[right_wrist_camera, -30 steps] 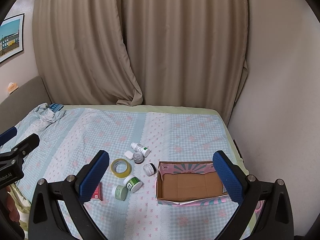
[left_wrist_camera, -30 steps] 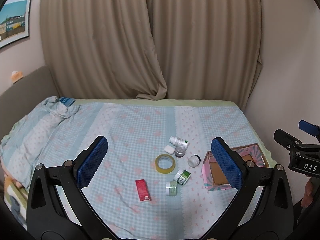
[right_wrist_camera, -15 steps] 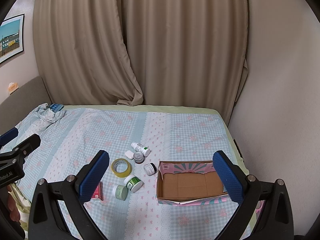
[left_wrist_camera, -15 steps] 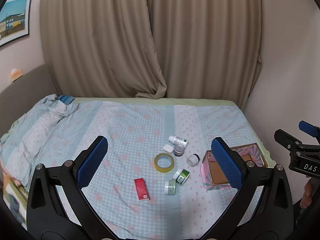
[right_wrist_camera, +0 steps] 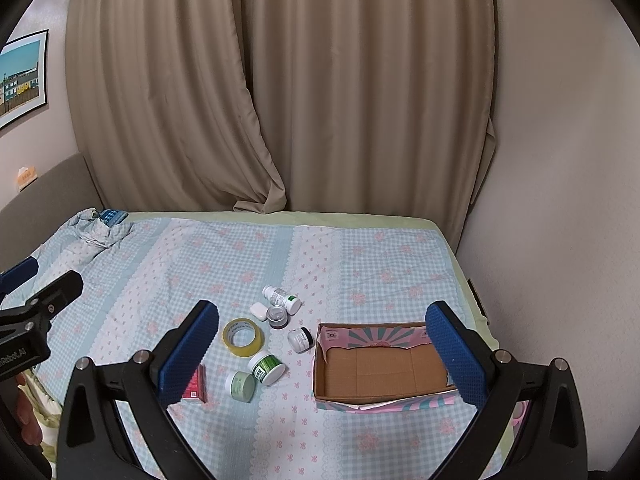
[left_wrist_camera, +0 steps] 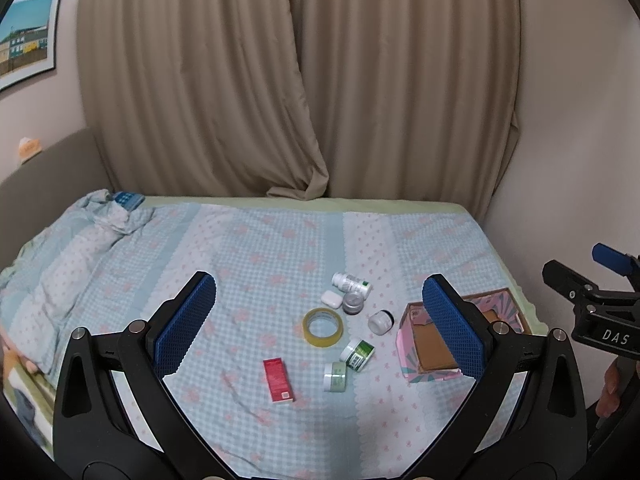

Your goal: Organize rigid objects

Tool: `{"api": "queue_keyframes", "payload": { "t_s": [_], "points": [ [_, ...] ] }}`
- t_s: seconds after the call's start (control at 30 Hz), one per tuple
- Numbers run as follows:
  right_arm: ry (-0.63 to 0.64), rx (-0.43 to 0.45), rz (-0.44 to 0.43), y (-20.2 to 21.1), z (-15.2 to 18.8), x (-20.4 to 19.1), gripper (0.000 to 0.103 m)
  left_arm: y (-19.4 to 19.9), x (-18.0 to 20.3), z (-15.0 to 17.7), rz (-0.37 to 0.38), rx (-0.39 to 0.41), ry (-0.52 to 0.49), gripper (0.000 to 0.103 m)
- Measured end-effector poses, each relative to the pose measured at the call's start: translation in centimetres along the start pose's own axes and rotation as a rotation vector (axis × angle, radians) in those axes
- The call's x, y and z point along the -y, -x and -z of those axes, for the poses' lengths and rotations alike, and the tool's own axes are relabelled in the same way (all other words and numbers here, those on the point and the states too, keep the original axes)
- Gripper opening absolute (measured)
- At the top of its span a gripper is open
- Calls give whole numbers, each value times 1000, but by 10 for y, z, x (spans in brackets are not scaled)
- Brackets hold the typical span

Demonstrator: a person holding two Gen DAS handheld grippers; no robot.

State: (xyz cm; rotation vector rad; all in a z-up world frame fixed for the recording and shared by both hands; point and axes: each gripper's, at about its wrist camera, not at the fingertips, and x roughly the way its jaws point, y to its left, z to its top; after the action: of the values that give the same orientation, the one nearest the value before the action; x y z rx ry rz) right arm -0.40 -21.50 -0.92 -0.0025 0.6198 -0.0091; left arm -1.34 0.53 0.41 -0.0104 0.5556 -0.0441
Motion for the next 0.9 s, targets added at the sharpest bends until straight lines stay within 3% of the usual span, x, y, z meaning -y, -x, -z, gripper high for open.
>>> {"api": "queue_keyframes", "payload": {
  "t_s": [0.17, 0.3, 0.37, 0.53, 0.7, 0.9],
  "points": [
    [-1, -4, 0, 0, -1, -1, 103, -1, 1, -2, 31, 1, 11, 103],
    [11, -18, -4, -5, -4, -1, 103, -16, 0, -5, 8, -80, -11, 103],
    [14, -39, -26, -12, -6, -2, 103, -23, 0, -2, -1, -83, -38, 103],
    [6, -86, -49, -35, 2, -10, 103, -55, -16, 1, 34, -130, -89, 103],
    [-86, -169, -43, -64, 12, -30, 103, -94, -49, 0, 119, -171, -157, 103],
    [-223, -281, 24, -105, 20, -66, 103, -162, -83, 5, 254, -261, -266, 102]
  ]
}}
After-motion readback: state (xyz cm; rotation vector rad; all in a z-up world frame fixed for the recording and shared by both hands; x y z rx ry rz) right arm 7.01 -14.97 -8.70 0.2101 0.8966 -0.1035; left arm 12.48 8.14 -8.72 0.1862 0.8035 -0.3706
